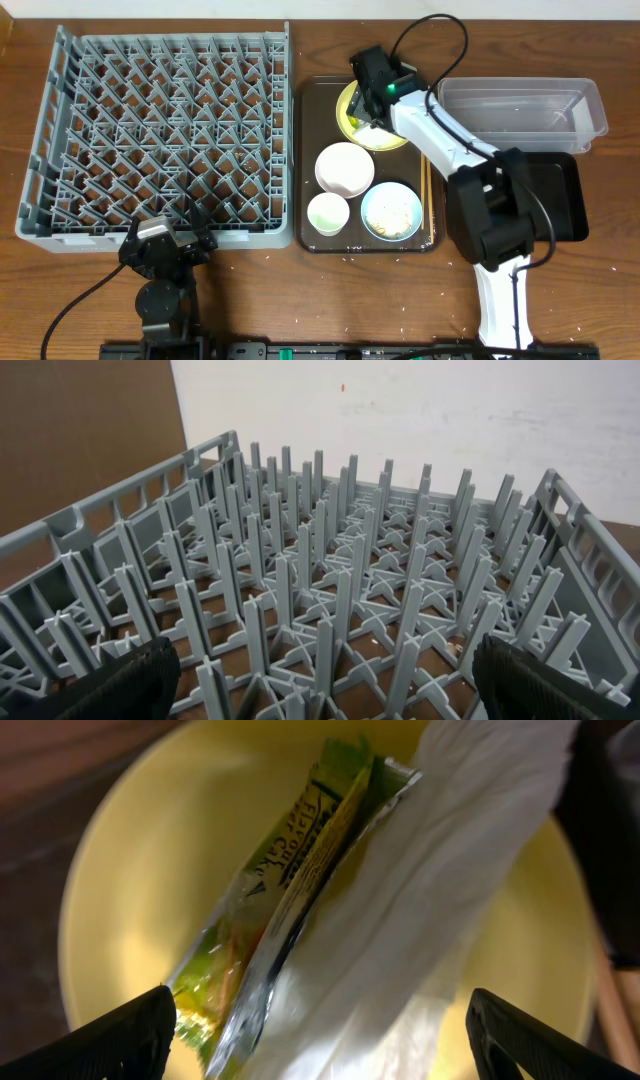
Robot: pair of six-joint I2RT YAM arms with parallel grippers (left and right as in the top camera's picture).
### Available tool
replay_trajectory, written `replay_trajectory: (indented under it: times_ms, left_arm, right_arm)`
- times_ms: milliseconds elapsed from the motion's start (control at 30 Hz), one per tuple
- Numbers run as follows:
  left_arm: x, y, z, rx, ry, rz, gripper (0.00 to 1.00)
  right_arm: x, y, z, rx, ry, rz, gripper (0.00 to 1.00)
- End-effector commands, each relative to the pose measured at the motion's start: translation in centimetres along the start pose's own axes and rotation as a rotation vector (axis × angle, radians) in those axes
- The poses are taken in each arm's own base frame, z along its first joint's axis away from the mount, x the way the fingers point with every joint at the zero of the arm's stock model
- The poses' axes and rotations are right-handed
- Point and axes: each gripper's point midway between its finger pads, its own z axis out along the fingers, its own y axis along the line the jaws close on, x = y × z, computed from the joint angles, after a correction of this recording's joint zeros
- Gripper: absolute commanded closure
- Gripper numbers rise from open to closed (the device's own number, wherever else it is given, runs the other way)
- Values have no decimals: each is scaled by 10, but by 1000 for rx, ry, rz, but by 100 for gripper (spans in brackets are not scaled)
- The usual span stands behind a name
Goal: Sort waste into correct bins and load items into the dishwasher
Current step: 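Grasp the snack wrapper and tissue on the yellow plate with right gripper, then carry wrapper and tissue into the clear plastic bin and release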
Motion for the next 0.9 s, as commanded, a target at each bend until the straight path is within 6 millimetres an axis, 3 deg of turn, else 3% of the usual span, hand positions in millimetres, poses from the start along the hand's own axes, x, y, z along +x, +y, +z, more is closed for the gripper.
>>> replay_trajectory:
  times_ms: [0,67,133,167,267,333,433,500,567,600,633,667,733,867]
  left_arm:
    - [1,1,0,-6,-1,3,6]
    - [1,1,0,-6,-1,3,5]
    - [1,1,0,-6,-1,3,5]
    - [1,1,0,-6,-1,3,5]
    - [1,1,0,-6,-1,3,5]
    - [1,1,0,-6,-1,3,5]
    - [1,1,0,-6,-1,3,5]
    - [1,1,0,-6,-1,3,5]
    - [1,1,0,-6,-1,3,5]
    - [1,1,0,-6,-1,3,5]
    - [1,1,0,-6,-1,3,5]
    - [1,1,0,-6,-1,3,5]
    - [1,1,0,-6,-1,3,5]
    - [1,1,0,-6,-1,3,5]
  right_arm:
    - [-3,-6,15,38,-18,29,13]
    - [4,-6,24,41,-3,22,19]
    - [15,-7,36,45,31,15,37]
    - [22,-8,42,48,54,10,62]
    - [26,-8,47,49,65,8,97]
    - [20,-4,42,30,50,5,99]
    - [1,10,21,-40,28,-33,99]
    - [-21,23,-11,-106,-18,-45,99]
    - [-52,31,-58,-181,-91,-20,99]
    - [-75,29,-93,-224,-147,9,98]
    - [-87,24,-110,-240,-179,28,99]
    - [-99,17,-126,-248,-203,48,98]
    - [-122,-18,-152,-223,-231,110,98]
    - [-133,-103,-146,-74,-152,400,98]
